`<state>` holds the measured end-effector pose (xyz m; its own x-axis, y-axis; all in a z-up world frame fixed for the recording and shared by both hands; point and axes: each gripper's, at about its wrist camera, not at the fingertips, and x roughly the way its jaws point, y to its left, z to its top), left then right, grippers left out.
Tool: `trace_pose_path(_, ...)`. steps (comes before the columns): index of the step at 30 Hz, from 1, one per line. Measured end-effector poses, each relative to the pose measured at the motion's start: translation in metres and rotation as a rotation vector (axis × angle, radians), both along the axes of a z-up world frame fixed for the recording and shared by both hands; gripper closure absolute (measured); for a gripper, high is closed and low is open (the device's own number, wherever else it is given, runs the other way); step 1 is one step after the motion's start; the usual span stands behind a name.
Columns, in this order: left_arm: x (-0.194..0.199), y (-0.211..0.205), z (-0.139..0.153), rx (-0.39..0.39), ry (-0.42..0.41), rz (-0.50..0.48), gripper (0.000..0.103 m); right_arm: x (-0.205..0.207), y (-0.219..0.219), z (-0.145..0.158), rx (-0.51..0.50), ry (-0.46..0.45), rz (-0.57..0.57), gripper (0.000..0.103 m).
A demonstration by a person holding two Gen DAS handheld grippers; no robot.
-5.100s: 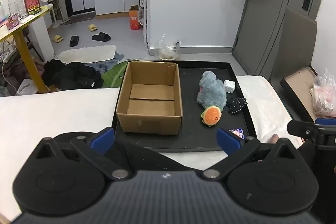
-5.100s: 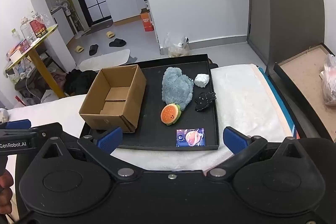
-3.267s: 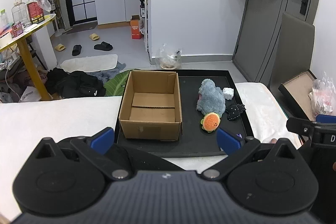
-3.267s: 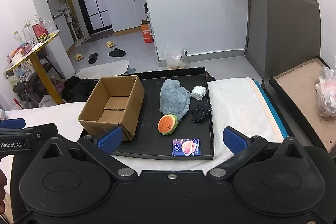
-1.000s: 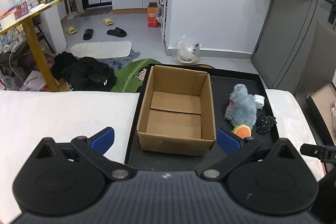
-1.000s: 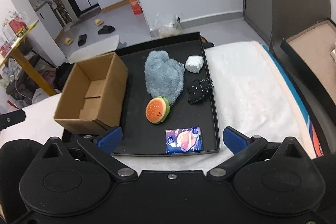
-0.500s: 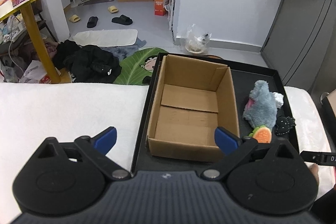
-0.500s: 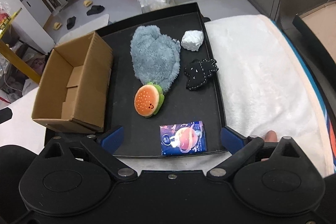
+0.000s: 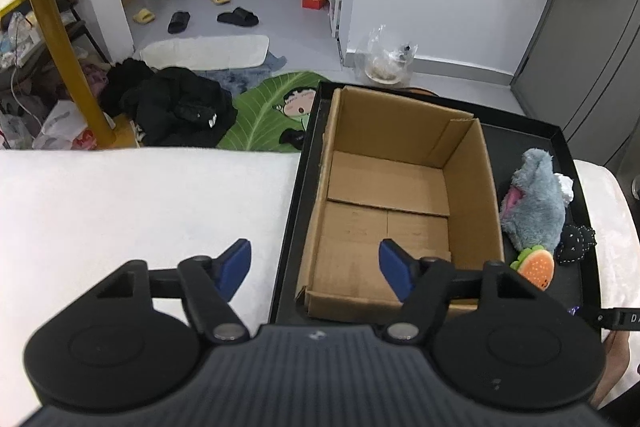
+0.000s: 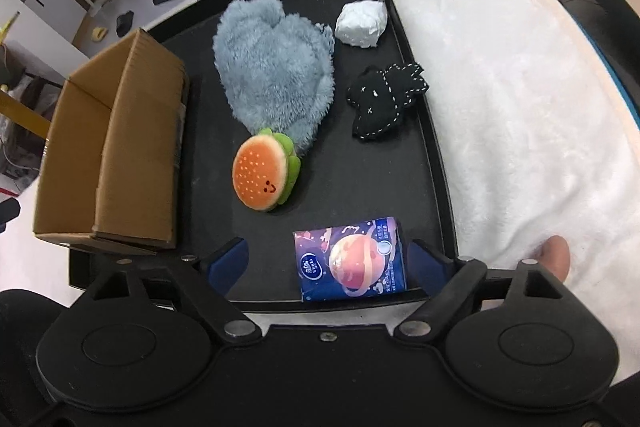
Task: Organize soft objects
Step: 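Move the right gripper to the purple tissue pack and grasp it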
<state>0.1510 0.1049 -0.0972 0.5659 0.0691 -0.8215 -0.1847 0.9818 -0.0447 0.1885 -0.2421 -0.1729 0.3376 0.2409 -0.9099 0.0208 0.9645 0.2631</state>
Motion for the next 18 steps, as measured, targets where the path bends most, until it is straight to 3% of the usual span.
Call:
trace_pose_path(7,0.015,0.008,-0.024,-0.044,0.074,0.017,0.047,0.013,0.013,-0.016,-0.081,0.034,0.020,0.017)
trace_pose_path(14,0.025,0.012,-0.035,-0.063,0.116,0.033,0.048,0.018,0.018,-0.026,-0.112,0.052,0.039,0.017)
trace_pose_path(18,0.027,0.009,-0.038,-0.042,0.128,0.038,0.067,0.020,0.019,-0.033,-0.143,0.061,0.037,0.018)
